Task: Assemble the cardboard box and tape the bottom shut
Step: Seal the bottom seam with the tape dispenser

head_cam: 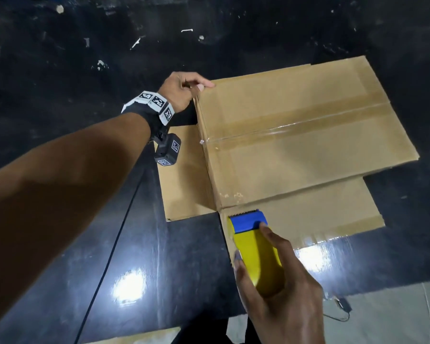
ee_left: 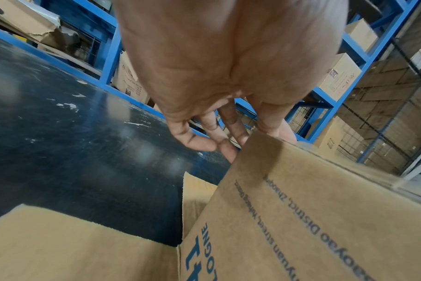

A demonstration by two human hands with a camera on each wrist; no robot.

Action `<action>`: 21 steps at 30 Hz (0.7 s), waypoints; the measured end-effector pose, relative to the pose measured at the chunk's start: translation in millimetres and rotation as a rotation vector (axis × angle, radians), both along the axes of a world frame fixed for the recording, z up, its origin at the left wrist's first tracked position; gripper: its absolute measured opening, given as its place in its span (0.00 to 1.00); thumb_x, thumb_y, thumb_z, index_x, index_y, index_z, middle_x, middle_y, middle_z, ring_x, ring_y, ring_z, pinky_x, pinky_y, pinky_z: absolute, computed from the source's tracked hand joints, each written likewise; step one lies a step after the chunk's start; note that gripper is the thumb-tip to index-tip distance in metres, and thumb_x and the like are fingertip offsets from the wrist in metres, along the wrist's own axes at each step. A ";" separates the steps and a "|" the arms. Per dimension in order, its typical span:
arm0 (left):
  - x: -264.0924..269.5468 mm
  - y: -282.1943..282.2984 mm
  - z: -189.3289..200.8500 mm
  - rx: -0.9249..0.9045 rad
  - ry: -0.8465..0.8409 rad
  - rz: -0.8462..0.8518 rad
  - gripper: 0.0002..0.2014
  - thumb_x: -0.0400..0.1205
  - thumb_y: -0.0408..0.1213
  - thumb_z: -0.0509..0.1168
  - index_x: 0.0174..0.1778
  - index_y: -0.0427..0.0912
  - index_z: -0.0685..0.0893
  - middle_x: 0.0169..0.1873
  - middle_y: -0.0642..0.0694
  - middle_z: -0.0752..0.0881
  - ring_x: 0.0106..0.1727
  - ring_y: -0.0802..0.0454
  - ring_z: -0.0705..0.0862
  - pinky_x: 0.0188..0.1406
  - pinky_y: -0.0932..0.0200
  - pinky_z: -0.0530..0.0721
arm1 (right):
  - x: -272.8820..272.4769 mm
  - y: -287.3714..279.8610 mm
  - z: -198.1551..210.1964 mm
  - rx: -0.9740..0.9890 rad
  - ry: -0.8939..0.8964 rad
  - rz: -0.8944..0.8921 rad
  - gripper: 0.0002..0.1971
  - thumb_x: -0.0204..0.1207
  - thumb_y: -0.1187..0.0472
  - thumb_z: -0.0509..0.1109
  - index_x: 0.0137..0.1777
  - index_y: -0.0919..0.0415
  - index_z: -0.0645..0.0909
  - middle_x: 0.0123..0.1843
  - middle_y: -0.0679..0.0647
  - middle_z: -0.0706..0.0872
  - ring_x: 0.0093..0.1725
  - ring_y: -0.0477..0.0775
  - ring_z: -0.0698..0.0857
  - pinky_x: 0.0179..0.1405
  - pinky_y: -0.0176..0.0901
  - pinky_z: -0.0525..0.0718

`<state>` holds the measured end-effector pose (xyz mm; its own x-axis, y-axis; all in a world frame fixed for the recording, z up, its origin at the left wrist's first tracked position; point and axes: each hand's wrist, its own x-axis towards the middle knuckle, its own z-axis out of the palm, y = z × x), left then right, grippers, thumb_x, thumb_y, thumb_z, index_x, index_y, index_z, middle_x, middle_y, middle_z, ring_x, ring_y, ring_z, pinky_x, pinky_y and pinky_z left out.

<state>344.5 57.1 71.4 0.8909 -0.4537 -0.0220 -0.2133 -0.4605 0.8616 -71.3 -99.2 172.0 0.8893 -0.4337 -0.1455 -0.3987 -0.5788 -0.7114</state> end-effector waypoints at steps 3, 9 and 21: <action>-2.0 -0.7 0.6 0.002 -0.005 0.010 0.12 0.88 0.35 0.66 0.58 0.55 0.93 0.56 0.50 0.93 0.57 0.62 0.88 0.66 0.64 0.83 | 1.2 2.6 -10.7 0.003 0.036 0.009 0.33 0.68 0.37 0.77 0.75 0.34 0.78 0.42 0.42 0.88 0.33 0.49 0.86 0.33 0.46 0.89; -3.5 -1.8 3.8 -0.005 -0.028 0.006 0.12 0.88 0.34 0.66 0.62 0.44 0.92 0.56 0.48 0.92 0.56 0.65 0.88 0.63 0.68 0.83 | 9.3 1.0 -32.0 -0.078 0.120 0.061 0.32 0.72 0.33 0.71 0.77 0.38 0.76 0.50 0.47 0.90 0.42 0.55 0.90 0.38 0.49 0.89; -23.6 -10.8 8.6 0.172 -0.142 0.176 0.15 0.88 0.43 0.62 0.59 0.63 0.93 0.62 0.52 0.87 0.61 0.50 0.85 0.66 0.54 0.83 | -6.4 -33.1 -96.5 0.001 0.530 0.169 0.27 0.76 0.39 0.73 0.75 0.40 0.77 0.56 0.53 0.94 0.58 0.61 0.91 0.52 0.47 0.85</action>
